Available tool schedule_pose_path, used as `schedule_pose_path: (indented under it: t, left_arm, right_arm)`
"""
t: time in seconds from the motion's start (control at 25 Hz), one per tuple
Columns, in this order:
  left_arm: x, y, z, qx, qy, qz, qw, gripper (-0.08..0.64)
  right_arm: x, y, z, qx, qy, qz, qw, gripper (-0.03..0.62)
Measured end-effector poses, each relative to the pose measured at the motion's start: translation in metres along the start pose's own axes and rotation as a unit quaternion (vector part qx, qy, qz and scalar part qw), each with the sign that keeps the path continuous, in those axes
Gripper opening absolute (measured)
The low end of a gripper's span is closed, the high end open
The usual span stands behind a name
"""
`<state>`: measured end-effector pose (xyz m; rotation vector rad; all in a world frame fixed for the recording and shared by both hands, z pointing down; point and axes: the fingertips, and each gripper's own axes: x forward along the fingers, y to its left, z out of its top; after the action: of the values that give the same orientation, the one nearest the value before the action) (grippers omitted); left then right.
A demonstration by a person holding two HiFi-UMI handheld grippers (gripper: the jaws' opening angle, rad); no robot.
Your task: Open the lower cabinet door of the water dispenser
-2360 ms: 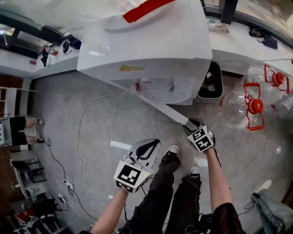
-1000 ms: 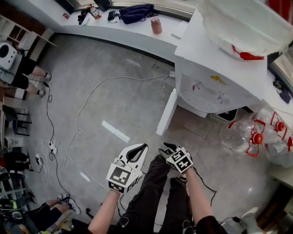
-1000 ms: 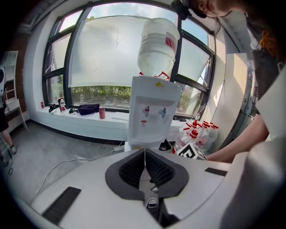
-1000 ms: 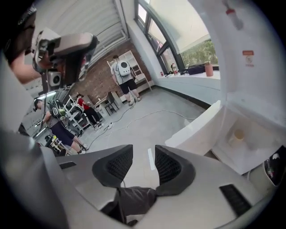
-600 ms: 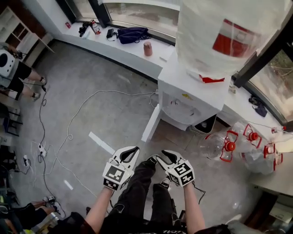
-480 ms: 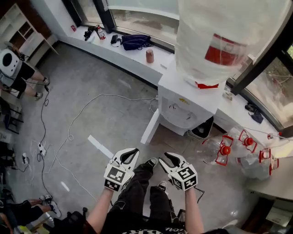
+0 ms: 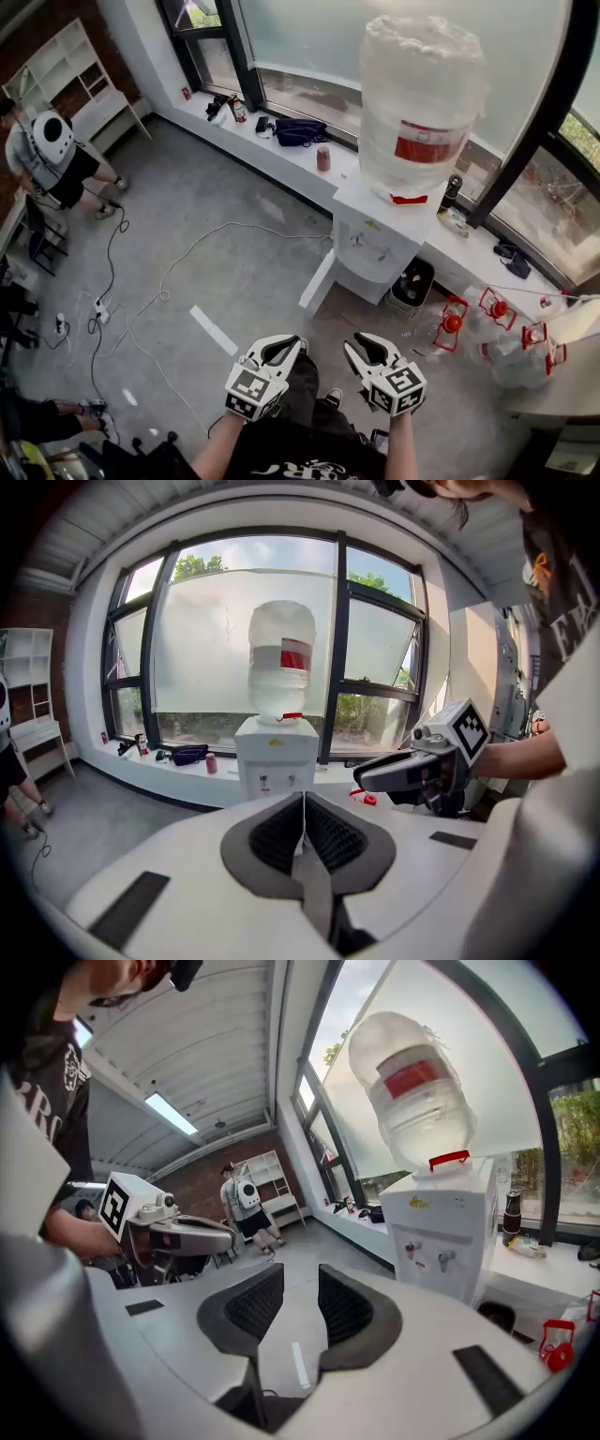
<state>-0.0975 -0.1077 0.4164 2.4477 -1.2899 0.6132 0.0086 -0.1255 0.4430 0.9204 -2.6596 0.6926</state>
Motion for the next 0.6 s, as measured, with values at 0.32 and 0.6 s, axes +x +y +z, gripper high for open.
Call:
schedule_pose_path:
  t: [0.32, 0.6]
  left_arm:
    - [-0.035, -0.035, 0.023, 0.007, -0.026, -0.010, 0.9996, 0.020]
    - [-0.060, -0.033, 0.021, 0.040, -0.024, -0.005, 0.9989, 0.020]
  right_arm:
    - [-0.038, 0.036, 0.001, 0.004, -0.019, 0.012, 1.000, 0.123]
    - [-0.041, 0.063, -0.003, -0.004, -0.024, 0.006, 1.000, 0.117]
